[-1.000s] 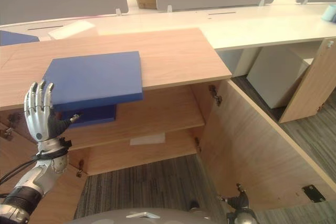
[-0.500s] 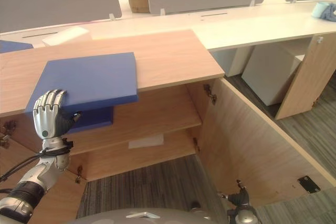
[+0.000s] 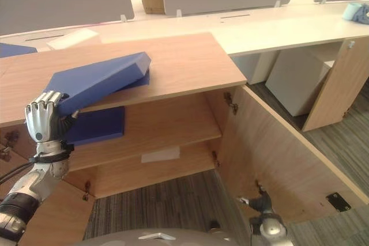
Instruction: Put the empty folder in the office cabinet
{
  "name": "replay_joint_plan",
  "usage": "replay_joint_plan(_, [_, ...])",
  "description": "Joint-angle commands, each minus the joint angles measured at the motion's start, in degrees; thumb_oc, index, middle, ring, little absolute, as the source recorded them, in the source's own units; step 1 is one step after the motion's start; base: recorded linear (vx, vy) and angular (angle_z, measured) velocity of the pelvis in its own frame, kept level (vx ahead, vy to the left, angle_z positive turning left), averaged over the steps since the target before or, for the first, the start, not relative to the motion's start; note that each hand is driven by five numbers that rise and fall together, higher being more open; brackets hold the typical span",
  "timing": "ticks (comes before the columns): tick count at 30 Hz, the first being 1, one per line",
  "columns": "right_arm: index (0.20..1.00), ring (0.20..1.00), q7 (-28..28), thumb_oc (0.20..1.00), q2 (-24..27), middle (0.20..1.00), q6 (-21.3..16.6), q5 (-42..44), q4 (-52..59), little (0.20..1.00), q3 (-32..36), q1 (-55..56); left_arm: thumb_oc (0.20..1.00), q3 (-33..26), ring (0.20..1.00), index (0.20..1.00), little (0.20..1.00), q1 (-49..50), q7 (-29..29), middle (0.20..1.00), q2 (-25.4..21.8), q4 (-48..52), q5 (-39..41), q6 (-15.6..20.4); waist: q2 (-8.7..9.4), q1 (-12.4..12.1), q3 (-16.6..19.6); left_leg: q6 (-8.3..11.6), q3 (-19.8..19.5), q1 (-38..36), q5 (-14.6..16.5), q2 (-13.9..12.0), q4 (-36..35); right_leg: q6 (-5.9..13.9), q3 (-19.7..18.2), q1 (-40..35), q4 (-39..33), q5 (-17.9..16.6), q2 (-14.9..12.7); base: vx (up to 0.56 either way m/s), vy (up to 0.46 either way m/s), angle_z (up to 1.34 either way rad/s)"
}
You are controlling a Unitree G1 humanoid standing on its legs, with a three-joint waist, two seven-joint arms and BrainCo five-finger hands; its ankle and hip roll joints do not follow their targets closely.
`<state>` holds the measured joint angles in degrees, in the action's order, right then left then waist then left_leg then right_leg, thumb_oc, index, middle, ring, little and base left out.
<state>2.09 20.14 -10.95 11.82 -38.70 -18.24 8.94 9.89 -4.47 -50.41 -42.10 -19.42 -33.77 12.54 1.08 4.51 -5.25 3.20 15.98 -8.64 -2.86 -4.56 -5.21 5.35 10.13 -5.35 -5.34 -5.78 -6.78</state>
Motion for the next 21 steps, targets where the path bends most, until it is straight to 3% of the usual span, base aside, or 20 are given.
replay_joint_plan(1, [1.0,1.0,-4.0,1.0,2.4,1.0,-3.2,1.1,1.4,1.0,0.1,-5.2,0.2,-3.5,0.2,0.2,0.2,-5.7,3.8,0.2,-2.4,1.1,9.6,5.2,-1.36,-0.7,-3.0,-3.94,0.2,-1.5,8.9,3.0,0.6,3.28,1.2,-2.0,0.4,4.5,-2.3,-0.01,-0.038,0.12])
replay_joint_plan(8, [1.0,1.0,-12.0,1.0,2.1,1.0,-3.7,3.0,13.7,1.0,-0.7,-5.1,0.2,-5.6,0.2,0.2,0.2,-0.9,23.7,0.2,4.4,17.0,26.7,11.1,-0.34,-2.5,-2.6,-3.91,-1.6,-1.4,8.5,3.0,0.4,3.29,3.0,-2.8,0.3,4.6,-2.5,-0.01,-0.019,0.13])
replay_joint_plan(9, [1.0,1.0,-12.0,1.0,2.1,1.0,-3.7,3.0,13.7,1.0,-0.7,-5.1,0.2,-5.6,0.2,0.2,0.2,-0.9,23.7,0.2,4.4,17.0,26.7,11.1,-0.34,-2.5,-2.6,-3.91,-1.6,-1.4,8.5,3.0,0.4,3.29,3.0,-2.8,0.3,4.6,-2.5,-0.02,-0.008,0.05])
replay_joint_plan(10, [1.0,1.0,-13.1,1.0,2.3,1.0,-3.5,4.3,16.6,1.0,-0.6,-5.6,0.2,-5.3,0.2,0.2,0.2,0.1,29.0,0.2,6.1,19.5,32.6,12.3,-0.19,-2.9,-2.7,-3.93,-1.9,-1.4,8.4,3.1,0.4,3.27,3.4,-2.9,0.3,4.6,-2.6,-0.02,-0.008,0.1])
replay_joint_plan(12, [1.0,1.0,-14.2,1.0,2.6,1.0,-2.5,6.0,20.7,1.0,0.0,-6.5,0.2,-5.3,0.2,0.2,0.2,2.2,34.2,0.2,8.4,22.6,37.9,12.8,-0.05,-3.6,-2.7,-3.93,-2.4,-1.4,8.3,3.1,0.3,3.31,3.8,-3.2,0.3,4.5,-2.6,-0.02,-0.008,0.16])
replay_joint_plan(13, [1.0,1.0,-14.2,1.0,2.6,1.0,-2.5,6.0,20.7,1.0,0.0,-6.5,0.2,-5.3,0.2,0.2,0.2,2.2,34.2,0.2,8.4,22.6,37.9,12.8,-0.05,-3.6,-2.7,-3.93,-2.4,-1.4,8.3,3.1,0.3,3.31,3.8,-3.2,0.3,4.5,-2.6,-0.02,-0.003,0.09])
replay_joint_plan(15, [1.0,1.0,-17.6,1.0,3.2,1.0,-2.1,9.8,26.1,1.0,0.6,-7.5,0.2,-4.6,0.2,0.2,0.2,3.7,47.6,0.2,10.7,24.6,51.3,15.7,0.09,-4.2,-2.6,-3.96,-2.9,-1.3,8.0,3.2,0.2,3.28,4.3,-3.2,0.3,4.3,-2.7,-0.03,0.0,0.05])
replay_joint_plan(17, [1.0,1.0,-18.0,1.0,3.5,1.0,-1.8,10.3,27.4,1.0,0.9,-7.7,0.2,-4.6,0.2,0.2,0.2,4.4,50.0,0.2,11.1,25.6,53.5,15.8,0.1,-4.4,-2.6,-3.9,-2.9,-1.3,7.9,3.2,0.3,3.3,4.3,-3.2,0.4,4.3,-2.7,-0.02,-0.001,0.07])
replay_joint_plan(19, [1.0,1.0,-19.9,1.0,4.6,1.0,-1.0,13.5,31.4,1.0,1.7,-9.1,0.2,-3.3,0.2,0.2,0.2,5.2,61.0,0.2,12.0,26.8,64.5,15.7,0.15,-4.6,-2.6,-3.91,-3.1,-1.3,7.7,3.2,0.2,3.37,4.6,-3.3,0.4,4.1,-2.7,-0.02,0.007,0.07])
replay_joint_plan(21, [1.0,1.0,-20.2,1.0,5.2,1.0,-0.5,14.9,33.5,1.0,2.5,-9.7,0.2,-2.7,0.2,0.2,0.2,5.6,65.2,0.2,12.5,27.4,69.4,15.3,0.2,-4.8,-2.4,-3.87,-3.0,-1.1,7.5,3.2,0.2,3.4,4.7,-3.1,0.4,3.9,-2.8,0.0,0.005,0.02])
